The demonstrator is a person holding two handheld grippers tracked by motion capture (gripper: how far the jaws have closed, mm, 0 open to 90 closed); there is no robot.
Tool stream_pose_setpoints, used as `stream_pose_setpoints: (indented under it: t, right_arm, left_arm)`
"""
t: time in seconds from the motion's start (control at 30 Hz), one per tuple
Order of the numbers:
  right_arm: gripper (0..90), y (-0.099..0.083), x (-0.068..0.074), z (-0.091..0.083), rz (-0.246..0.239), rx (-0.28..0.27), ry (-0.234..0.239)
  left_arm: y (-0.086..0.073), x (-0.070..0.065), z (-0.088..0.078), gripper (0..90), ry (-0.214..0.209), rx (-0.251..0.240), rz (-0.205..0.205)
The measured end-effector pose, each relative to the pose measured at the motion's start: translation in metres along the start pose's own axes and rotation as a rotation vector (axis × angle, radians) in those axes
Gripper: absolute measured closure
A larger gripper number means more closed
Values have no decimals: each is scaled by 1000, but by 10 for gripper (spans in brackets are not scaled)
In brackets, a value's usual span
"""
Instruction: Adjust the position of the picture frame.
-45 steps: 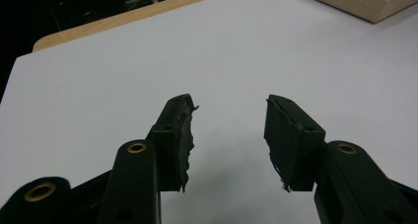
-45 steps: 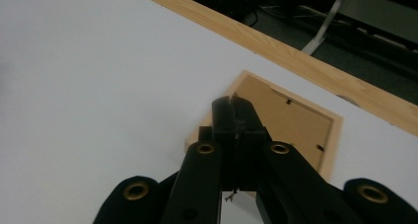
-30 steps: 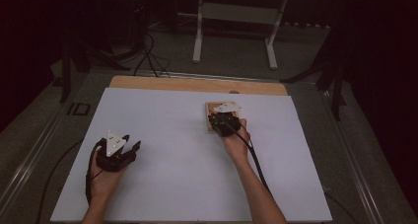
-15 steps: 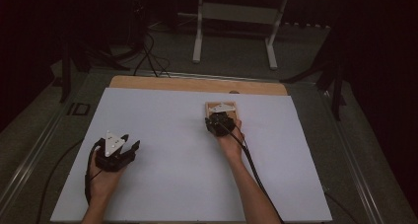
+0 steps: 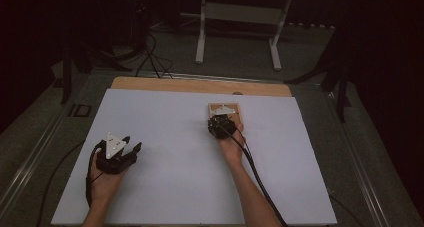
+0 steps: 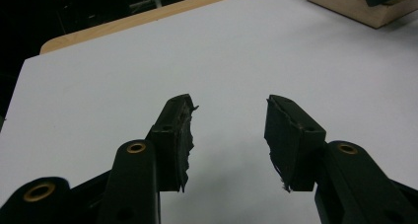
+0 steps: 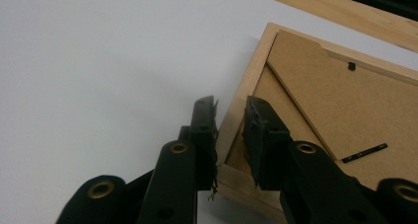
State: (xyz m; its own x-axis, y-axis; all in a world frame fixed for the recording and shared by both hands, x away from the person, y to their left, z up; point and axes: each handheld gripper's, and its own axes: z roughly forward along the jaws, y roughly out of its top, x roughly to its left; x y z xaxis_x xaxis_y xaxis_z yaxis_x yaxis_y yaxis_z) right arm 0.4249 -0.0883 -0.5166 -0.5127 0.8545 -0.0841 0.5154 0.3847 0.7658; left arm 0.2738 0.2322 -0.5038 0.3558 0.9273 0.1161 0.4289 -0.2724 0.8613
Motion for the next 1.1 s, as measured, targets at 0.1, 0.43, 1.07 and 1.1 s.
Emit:
stream_pose_setpoints:
  t: [0.1,0.43,1.07,1.1]
  right_arm:
    - [744,0,1,0,-6,2,-8]
    - [781,0,4,-2,-13,13,-12]
    - [818,-10,6,-15,-56,9,35]
    - [819,-11,6,-16,-58,10,38]
  left_arm:
    - [0,0,0,529,1,-2,1]
    - [0,-1,0,528,2,-1,4]
    - [0,-2,2,529,1,6,14]
    - [0,-2,2,528,1,7,14]
